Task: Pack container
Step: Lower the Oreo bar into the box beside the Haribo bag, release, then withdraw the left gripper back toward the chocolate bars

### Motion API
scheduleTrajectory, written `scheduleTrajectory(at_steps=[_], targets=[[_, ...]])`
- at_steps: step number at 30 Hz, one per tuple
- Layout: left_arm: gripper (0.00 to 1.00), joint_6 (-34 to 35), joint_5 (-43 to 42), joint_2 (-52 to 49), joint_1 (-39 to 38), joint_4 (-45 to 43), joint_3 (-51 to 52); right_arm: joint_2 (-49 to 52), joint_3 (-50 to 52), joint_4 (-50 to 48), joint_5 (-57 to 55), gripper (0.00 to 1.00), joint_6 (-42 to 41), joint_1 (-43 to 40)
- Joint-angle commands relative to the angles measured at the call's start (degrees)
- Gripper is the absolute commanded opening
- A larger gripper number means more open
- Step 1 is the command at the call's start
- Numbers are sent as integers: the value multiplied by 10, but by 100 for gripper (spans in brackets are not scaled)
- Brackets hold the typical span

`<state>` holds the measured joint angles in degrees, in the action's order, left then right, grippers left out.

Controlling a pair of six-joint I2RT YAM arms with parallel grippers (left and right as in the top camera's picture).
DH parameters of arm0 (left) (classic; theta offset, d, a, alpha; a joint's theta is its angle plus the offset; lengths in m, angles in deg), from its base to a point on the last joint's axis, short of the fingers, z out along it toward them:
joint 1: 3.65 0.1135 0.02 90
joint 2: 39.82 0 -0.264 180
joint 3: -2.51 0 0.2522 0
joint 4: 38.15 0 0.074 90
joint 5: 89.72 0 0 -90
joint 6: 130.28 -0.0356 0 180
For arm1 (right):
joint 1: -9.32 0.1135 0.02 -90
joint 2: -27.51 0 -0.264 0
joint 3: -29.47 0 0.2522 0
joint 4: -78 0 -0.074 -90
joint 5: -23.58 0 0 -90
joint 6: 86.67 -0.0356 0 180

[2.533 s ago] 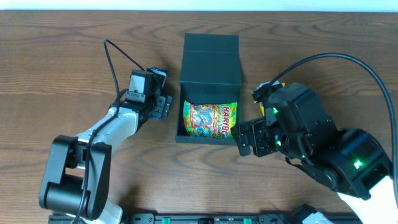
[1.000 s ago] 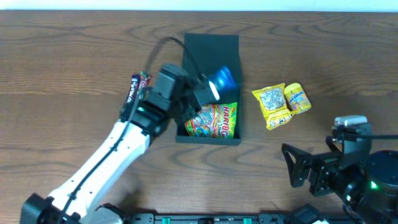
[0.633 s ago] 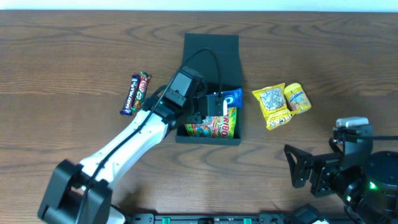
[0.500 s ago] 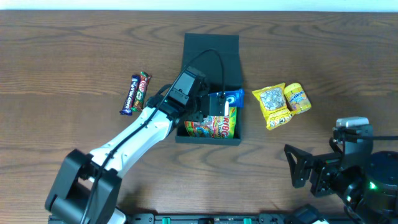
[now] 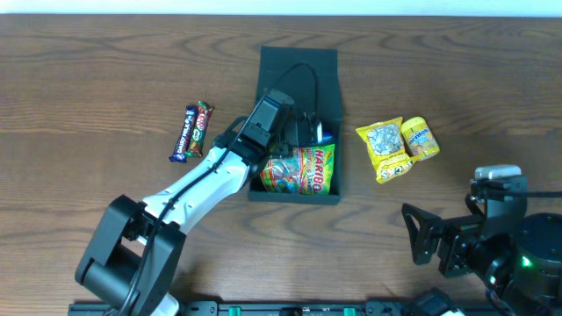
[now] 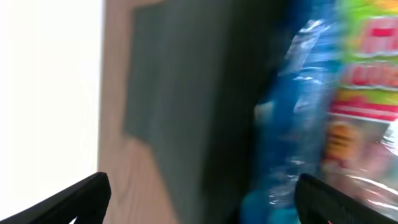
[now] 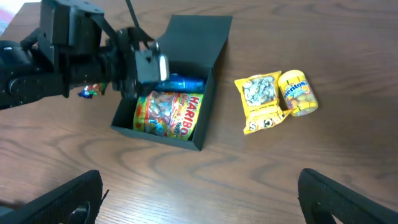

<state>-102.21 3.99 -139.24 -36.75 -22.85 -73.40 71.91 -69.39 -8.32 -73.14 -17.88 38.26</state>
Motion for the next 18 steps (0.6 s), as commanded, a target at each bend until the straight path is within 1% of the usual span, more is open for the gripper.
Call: scheduleTrajectory(at_steps=[1, 4, 8, 10, 15, 17, 18], targets=[[95, 112, 97, 33, 1, -14, -6, -2, 1, 2, -7, 99, 9, -5], [95, 215, 137, 73, 1, -15, -7, -2, 1, 6, -7, 99, 9, -5], [95, 392, 222, 130, 15, 4, -7, -2, 1, 12, -7, 99, 9, -5], [95, 441, 236, 153, 32, 33, -7, -2, 1, 15, -7, 99, 9, -5], [95, 526, 227, 174, 100, 148, -6, -2, 1, 20, -8, 99, 9, -5], [95, 550, 181, 170, 134, 193, -6, -2, 1, 19, -8, 99, 9, -5], [95, 560, 127, 166, 156, 210, -6, -2, 1, 19, -8, 99, 9, -5]])
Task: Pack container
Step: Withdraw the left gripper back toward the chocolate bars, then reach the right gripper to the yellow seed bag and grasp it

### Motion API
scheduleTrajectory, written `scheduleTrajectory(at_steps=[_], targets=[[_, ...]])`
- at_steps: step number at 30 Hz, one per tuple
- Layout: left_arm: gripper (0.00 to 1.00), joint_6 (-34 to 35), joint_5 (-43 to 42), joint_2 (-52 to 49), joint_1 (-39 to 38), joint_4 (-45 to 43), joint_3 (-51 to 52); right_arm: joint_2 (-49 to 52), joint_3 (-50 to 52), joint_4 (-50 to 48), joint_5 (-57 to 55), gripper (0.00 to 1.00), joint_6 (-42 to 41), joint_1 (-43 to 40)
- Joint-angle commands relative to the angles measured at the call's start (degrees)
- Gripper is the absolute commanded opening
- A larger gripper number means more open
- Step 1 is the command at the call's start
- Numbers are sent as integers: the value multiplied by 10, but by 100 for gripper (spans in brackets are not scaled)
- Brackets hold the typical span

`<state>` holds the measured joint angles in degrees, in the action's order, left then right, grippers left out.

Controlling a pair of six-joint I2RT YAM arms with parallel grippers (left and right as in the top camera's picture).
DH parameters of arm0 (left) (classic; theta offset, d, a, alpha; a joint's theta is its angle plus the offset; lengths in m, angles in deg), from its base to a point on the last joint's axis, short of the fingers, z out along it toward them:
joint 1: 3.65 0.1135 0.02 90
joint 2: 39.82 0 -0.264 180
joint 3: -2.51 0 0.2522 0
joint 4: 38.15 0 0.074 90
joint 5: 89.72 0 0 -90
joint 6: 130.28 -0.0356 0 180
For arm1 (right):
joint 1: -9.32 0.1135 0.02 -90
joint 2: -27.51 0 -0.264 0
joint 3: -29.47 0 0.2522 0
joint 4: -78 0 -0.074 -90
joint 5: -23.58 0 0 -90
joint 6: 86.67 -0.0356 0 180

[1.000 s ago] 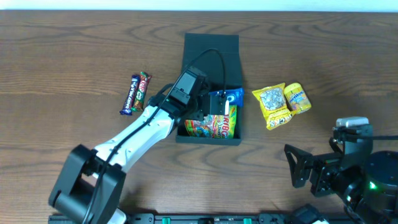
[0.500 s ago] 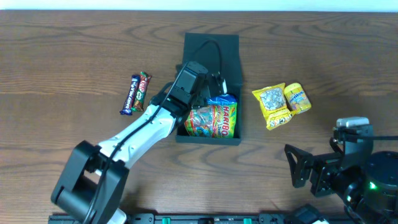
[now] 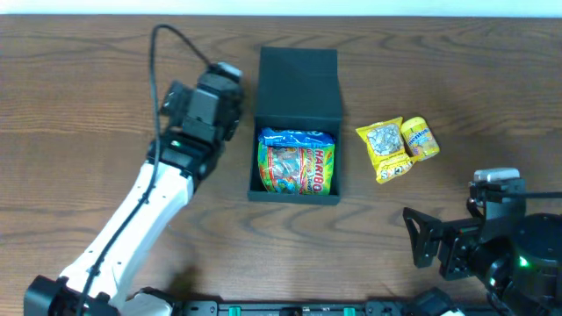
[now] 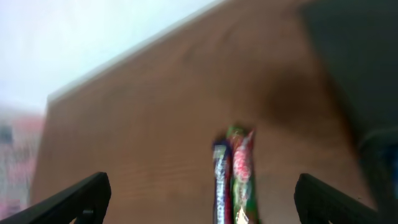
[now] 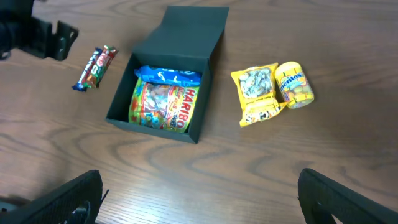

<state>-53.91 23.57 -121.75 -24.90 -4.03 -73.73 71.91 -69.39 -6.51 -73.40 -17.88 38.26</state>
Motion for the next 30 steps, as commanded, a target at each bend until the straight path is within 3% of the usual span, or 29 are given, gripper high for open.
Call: scheduleTrajectory(at_steps=[1, 5, 12, 17, 22, 30], targets=[[95, 80, -122, -14, 57, 32, -3, -2, 1, 1, -5, 99, 9, -5], [95, 81, -234, -42, 113, 42, -2, -2, 2, 1, -5, 99, 9, -5], [95, 81, -232, -88, 133, 42, -2, -2, 52, -26, -50, 99, 9, -5], [95, 81, -233, -102, 133, 39, -2, 20, 171, -136, -104, 99, 9, -7], [95, 81, -233, -102, 133, 40, -2, 114, 266, -243, -106, 96, 2, -50], [95, 81, -233, -102, 133, 48, -2, 329, 277, -343, -59, 90, 20, -162]])
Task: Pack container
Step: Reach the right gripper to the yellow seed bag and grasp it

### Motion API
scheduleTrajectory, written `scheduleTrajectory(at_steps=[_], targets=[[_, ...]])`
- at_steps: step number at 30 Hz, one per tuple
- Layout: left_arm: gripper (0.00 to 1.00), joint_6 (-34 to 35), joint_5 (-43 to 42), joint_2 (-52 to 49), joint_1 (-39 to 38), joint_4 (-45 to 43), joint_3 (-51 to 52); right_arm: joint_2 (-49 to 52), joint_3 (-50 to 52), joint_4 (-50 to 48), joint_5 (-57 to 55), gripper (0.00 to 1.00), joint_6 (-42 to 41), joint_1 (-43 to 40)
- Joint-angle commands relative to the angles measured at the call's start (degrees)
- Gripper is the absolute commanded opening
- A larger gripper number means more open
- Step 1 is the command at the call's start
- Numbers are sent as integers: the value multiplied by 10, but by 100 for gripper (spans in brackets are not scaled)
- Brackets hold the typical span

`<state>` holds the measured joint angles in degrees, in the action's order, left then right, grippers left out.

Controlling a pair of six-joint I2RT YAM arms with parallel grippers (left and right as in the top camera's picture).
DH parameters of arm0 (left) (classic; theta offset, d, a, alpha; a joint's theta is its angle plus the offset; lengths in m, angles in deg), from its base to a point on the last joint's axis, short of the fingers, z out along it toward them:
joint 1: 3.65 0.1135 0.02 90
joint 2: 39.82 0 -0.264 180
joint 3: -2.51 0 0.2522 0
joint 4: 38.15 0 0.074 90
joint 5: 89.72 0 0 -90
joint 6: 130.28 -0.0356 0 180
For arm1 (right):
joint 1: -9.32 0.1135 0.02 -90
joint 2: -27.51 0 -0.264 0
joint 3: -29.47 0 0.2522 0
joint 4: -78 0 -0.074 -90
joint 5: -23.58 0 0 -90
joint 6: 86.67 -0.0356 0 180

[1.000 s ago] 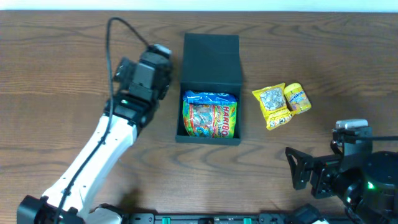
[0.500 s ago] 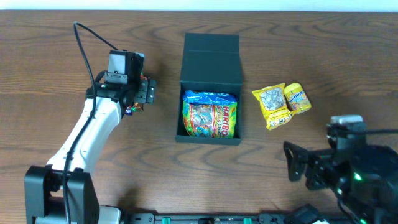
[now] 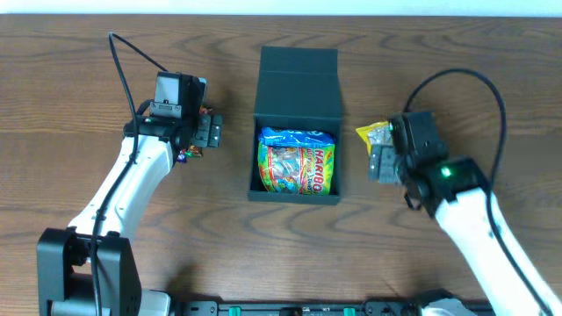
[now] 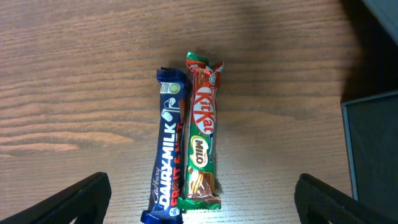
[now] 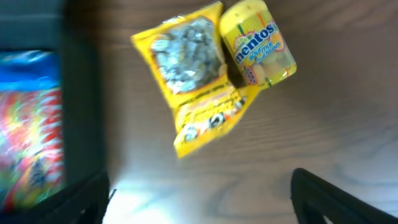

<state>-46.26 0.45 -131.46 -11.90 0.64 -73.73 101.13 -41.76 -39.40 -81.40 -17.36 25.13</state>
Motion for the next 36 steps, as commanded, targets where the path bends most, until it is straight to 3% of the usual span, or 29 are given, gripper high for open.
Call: scheduleTrajectory(at_steps=[1, 7, 16, 18, 19, 20, 24, 36], targets=[[95, 5, -2, -5, 3, 2, -2, 56, 1, -26, 35, 89, 17, -41], [95, 5, -2, -5, 3, 5, -2, 157, 1, -106, 111, 83, 67, -75], [95, 13, -3, -5, 3, 9, -2, 263, 1, -168, 105, 81, 83, -87], [95, 13, -2, -5, 3, 9, -2, 281, 1, -172, 106, 63, 83, -90], [95, 13, -2, -5, 3, 9, -2, 289, 1, -172, 107, 45, 80, -90], [95, 13, -3, -5, 3, 9, -2, 294, 1, -171, 110, 33, 77, -90], [95, 13, -3, -5, 3, 9, -2, 283, -4, -159, 135, 1, 75, -90], [95, 13, -3, -5, 3, 18, -2, 87, -114, -27, 171, 1, 87, -63]])
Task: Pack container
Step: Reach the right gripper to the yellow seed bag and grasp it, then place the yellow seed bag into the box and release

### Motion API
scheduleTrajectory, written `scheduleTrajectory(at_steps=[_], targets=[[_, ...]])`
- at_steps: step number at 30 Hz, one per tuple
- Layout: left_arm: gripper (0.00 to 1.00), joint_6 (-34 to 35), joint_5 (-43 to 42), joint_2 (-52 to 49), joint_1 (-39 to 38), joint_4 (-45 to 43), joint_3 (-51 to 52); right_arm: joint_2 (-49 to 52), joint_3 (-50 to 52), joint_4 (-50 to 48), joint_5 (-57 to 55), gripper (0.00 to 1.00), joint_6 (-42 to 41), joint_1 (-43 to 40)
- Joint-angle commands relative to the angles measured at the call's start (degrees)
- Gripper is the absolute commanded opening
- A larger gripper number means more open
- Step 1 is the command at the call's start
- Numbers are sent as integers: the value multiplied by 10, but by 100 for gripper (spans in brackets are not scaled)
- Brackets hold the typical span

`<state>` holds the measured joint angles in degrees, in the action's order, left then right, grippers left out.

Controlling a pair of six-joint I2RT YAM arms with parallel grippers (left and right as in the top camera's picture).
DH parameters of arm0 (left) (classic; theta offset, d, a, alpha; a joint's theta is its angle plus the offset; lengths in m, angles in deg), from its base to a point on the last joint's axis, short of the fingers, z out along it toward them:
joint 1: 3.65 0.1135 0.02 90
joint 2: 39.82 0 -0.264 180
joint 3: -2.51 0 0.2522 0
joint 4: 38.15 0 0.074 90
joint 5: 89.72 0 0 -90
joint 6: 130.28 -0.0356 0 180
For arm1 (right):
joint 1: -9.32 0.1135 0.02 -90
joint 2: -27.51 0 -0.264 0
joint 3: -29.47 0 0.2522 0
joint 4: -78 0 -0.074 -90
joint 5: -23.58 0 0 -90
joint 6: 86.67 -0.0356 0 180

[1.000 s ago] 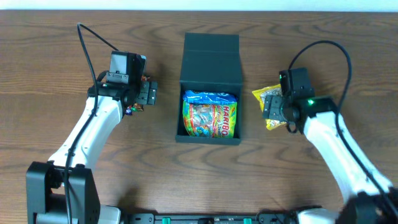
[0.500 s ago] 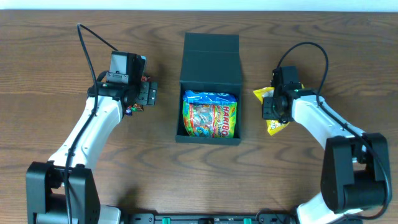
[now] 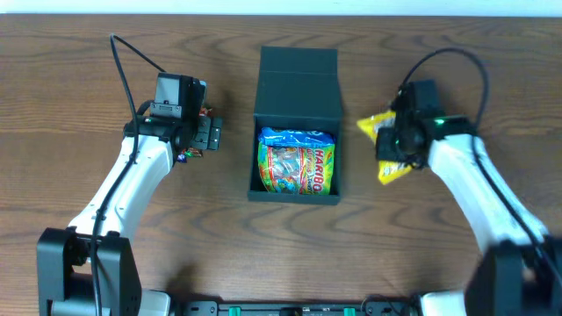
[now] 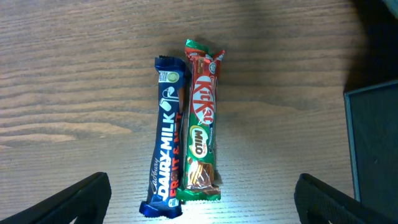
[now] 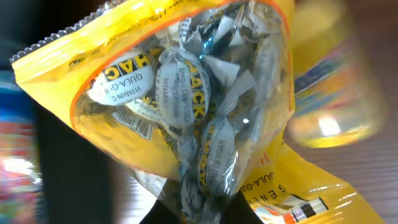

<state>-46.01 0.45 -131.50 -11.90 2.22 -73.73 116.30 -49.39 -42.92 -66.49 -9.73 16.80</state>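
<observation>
The black box (image 3: 294, 195) stands open in the middle, holding a Haribo bag (image 3: 297, 167) and a blue bag (image 3: 297, 137). My left gripper (image 3: 208, 133) hangs open over two bars lying side by side, a blue Dairy Milk (image 4: 165, 155) and a green-red KitKat Milo (image 4: 200, 124); its fingers (image 4: 74, 198) stand wide on either side of them. Right of the box, my right gripper (image 5: 208, 208) is shut on the lower part of the yellow Hacks candy bag (image 5: 186, 93). The Mentos jar (image 5: 329, 93) shows blurred behind the bag.
The box's lid (image 3: 299, 70) lies flat behind it. Bare wood table (image 3: 281, 254) runs in front of the box and at both far sides. In the overhead view the right arm hides the Mentos jar.
My right gripper, then open above the yellow bag and the Mentos jar, is now shut on the yellow bag. The left gripper stays open over the two bars, almost unmoved.
First my left gripper was inside the box at the bags while the right arm sat at the front right. Then the left arm was out near the bars. Later each gripper hung open over its items, and now the right one grips the yellow bag.
</observation>
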Motion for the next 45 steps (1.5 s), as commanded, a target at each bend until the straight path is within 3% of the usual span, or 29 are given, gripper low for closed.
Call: scheduleTrajectory(at_steps=[1, 6, 9, 11, 15, 19, 32, 33, 34, 35, 36, 40, 45], targets=[[95, 11, -3, -5, 3, 4, -2, -83, -41, 13, 37, 1, 21, 28], [95, 13, -3, -5, 3, 9, -2, -158, -42, 22, 142, 1, 108, 104], [95, 35, -8, -5, 3, 15, -2, -160, -40, 31, 142, 1, 108, 151], [95, 49, -17, -5, 3, 19, -2, -151, -34, 31, 129, 1, 54, 176], [95, 72, -17, -5, 3, 27, -2, -114, -28, 28, 107, 1, -145, 200], [95, 75, -17, -5, 3, 34, -2, -70, -27, 10, 76, 1, -261, 216], [95, 75, -17, -5, 3, 36, -2, 60, -27, -32, 14, 2, -362, 247], [95, 75, -17, -5, 3, 36, -3, 64, -27, -32, 14, 5, -362, 247], [95, 75, -17, -5, 3, 36, -2, 69, -27, -32, 14, 30, -362, 247], [95, 75, -17, -5, 3, 36, -2, 71, -27, -31, 20, 63, -362, 247], [95, 75, -17, -5, 3, 36, -3, 71, -27, -32, 25, 72, -362, 247], [95, 75, -17, -5, 3, 38, -2, 57, -38, -35, 56, 71, -343, 243], [95, 75, -17, -5, 3, 42, -2, -11, -82, -24, 63, 60, -257, 224]])
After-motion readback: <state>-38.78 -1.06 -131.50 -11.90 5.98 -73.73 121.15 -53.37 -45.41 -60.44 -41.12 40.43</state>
